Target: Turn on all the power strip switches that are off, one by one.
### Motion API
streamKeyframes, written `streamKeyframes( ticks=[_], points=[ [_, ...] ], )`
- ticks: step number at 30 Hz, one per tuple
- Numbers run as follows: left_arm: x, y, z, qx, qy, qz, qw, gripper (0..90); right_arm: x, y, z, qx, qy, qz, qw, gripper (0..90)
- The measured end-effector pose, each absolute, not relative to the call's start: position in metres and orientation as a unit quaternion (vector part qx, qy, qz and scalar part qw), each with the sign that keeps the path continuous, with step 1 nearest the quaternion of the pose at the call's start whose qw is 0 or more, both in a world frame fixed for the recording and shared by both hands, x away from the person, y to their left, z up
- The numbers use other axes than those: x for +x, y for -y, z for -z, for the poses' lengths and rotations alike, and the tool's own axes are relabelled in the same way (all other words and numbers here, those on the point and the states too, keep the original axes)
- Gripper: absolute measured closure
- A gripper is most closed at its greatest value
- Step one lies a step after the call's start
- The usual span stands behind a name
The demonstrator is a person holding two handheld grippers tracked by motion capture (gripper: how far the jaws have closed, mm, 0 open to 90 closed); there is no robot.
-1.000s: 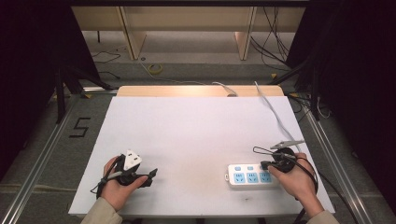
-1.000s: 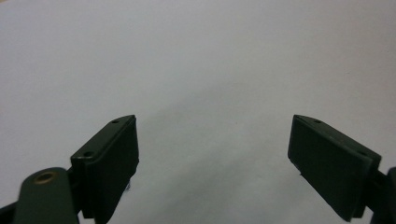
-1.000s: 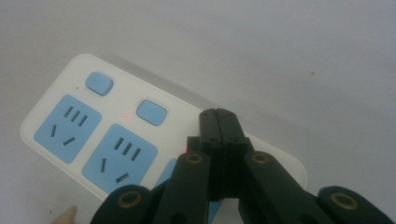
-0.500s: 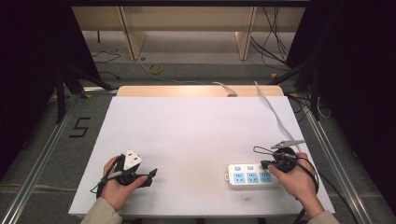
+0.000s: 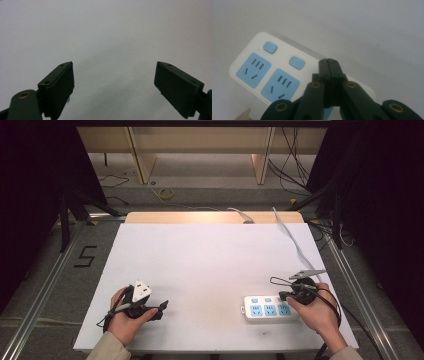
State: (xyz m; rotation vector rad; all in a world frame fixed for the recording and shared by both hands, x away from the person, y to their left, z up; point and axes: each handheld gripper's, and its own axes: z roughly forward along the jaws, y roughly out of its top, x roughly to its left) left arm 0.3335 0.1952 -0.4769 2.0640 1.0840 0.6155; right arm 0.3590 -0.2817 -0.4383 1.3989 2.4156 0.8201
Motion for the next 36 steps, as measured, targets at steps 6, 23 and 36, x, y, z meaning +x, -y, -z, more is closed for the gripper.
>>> streamKeyframes(
  ticks=[6, 23, 36],
  points=[
    [0.333, -0.195, 0.477, 0.799, -0.420, -0.239, 0.357, 16.0, 0.358, 0.279, 0.437, 0.474, -0.826, -0.281, 0.119, 90.0],
    [0.333, -0.195, 0.477, 0.799, -0.420, -0.239, 0.358, 16.0, 0.358, 0.273, 0.435, 0.467, -0.830, -0.281, 0.119, 90.0],
    [0.333, -0.195, 0.476, 0.799, -0.419, -0.240, 0.358, 16.0, 0.358, 0.266, 0.434, 0.459, -0.835, -0.280, 0.117, 90.0]
  ],
)
